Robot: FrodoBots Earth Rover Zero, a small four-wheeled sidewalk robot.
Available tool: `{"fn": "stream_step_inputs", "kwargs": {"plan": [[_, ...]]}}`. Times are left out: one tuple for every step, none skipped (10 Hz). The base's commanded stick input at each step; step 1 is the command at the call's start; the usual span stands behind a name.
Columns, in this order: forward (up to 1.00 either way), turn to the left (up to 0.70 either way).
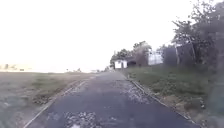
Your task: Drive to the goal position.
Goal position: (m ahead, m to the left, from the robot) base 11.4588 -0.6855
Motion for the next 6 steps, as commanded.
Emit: {"fn": "stream_step_inputs", "kwargs": {"plan": [[0.70, 0.14], [0.70, 0.14], [0.70, 0.14], [0.70, 0.14], [0.70, 0.14], [0.70, 0.14]]}}
